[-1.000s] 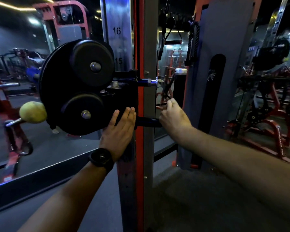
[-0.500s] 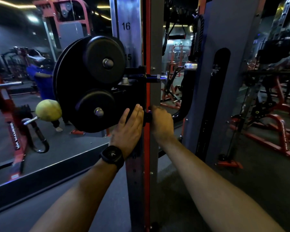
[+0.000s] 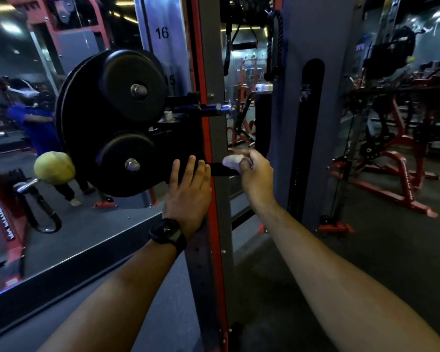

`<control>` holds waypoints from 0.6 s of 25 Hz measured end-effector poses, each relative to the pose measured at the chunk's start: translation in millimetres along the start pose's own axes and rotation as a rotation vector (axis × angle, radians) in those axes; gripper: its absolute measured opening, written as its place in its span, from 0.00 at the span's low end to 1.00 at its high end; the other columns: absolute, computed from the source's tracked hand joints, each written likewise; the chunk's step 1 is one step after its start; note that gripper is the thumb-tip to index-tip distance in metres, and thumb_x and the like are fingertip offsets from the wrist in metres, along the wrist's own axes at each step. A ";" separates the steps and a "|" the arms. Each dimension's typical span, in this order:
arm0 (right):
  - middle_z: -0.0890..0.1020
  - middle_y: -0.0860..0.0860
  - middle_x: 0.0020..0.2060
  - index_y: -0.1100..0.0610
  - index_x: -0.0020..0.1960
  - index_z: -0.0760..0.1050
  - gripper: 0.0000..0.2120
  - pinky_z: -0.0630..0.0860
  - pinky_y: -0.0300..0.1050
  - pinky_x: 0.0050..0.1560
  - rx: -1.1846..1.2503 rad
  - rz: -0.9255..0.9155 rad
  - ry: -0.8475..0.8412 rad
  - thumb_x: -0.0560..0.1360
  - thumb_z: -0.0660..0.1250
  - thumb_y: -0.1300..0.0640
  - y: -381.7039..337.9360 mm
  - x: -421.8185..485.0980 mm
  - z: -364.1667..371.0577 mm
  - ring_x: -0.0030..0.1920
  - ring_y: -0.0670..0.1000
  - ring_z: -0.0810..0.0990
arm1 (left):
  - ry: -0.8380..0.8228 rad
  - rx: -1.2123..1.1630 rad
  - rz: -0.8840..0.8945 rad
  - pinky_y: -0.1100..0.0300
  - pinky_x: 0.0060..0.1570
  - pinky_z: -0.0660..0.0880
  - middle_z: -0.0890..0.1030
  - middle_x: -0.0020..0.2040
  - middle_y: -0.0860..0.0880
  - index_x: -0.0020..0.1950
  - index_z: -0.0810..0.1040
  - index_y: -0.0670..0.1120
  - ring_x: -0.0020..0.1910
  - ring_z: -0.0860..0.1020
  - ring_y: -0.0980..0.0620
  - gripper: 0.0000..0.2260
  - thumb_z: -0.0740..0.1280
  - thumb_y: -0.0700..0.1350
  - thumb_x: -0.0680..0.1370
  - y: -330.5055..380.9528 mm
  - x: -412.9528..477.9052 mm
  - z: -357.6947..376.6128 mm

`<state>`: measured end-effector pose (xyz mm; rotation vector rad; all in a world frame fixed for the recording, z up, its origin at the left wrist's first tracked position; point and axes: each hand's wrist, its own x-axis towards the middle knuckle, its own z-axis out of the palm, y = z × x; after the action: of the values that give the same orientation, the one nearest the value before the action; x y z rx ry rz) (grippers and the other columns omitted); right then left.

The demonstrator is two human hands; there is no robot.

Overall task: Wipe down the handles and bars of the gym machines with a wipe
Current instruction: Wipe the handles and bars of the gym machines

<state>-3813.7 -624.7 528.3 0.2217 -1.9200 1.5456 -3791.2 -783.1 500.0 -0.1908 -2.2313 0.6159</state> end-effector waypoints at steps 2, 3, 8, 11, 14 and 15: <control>0.79 0.39 0.36 0.56 0.46 0.78 0.05 0.69 0.25 0.39 0.001 0.001 0.023 0.77 0.64 0.61 3.5 -1.9 -19.3 0.39 0.30 0.77 | -0.013 -0.129 -0.045 0.42 0.73 0.38 0.69 0.74 0.45 0.75 0.66 0.44 0.76 0.61 0.43 0.23 0.57 0.52 0.82 12.1 2.1 -7.7; 0.79 0.39 0.37 0.56 0.47 0.79 0.05 0.68 0.25 0.37 0.003 0.013 0.026 0.76 0.64 0.62 6.6 -1.9 -28.0 0.39 0.32 0.77 | 0.000 -0.187 -0.065 0.42 0.73 0.41 0.72 0.72 0.45 0.73 0.69 0.44 0.74 0.64 0.43 0.22 0.60 0.52 0.81 19.4 4.3 -11.4; 0.82 0.45 0.46 0.55 0.54 0.80 0.12 0.71 0.24 0.44 0.031 0.074 -0.042 0.76 0.62 0.64 32.1 -0.9 -85.4 0.47 0.39 0.79 | 0.031 -0.294 -0.110 0.44 0.70 0.53 0.79 0.63 0.45 0.66 0.77 0.44 0.66 0.73 0.43 0.21 0.68 0.50 0.76 77.5 19.1 -43.1; 0.82 0.42 0.43 0.55 0.52 0.82 0.07 0.71 0.24 0.42 0.116 0.108 -0.083 0.76 0.68 0.58 39.1 3.8 -124.0 0.43 0.34 0.78 | -0.031 -0.327 -0.117 0.43 0.71 0.56 0.77 0.65 0.46 0.68 0.75 0.45 0.67 0.72 0.44 0.21 0.66 0.50 0.77 114.9 23.2 -67.2; 0.84 0.45 0.39 0.54 0.49 0.82 0.08 0.75 0.33 0.42 0.108 0.130 -0.109 0.75 0.70 0.51 58.9 11.9 -162.5 0.40 0.38 0.81 | -0.065 -0.387 -0.174 0.43 0.71 0.59 0.77 0.66 0.46 0.69 0.75 0.45 0.68 0.72 0.45 0.20 0.66 0.50 0.78 155.6 27.8 -86.7; 0.84 0.46 0.39 0.53 0.48 0.82 0.07 0.77 0.37 0.43 0.071 0.122 -0.116 0.75 0.69 0.51 69.2 15.7 -176.8 0.40 0.41 0.81 | -0.067 -0.407 -0.180 0.43 0.70 0.62 0.78 0.65 0.45 0.67 0.76 0.44 0.66 0.73 0.44 0.20 0.68 0.49 0.77 170.8 30.1 -90.8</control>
<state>-3794.0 -437.8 497.2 0.2328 -2.0016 1.7170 -3754.8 -591.2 487.8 -0.1730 -2.3862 0.0676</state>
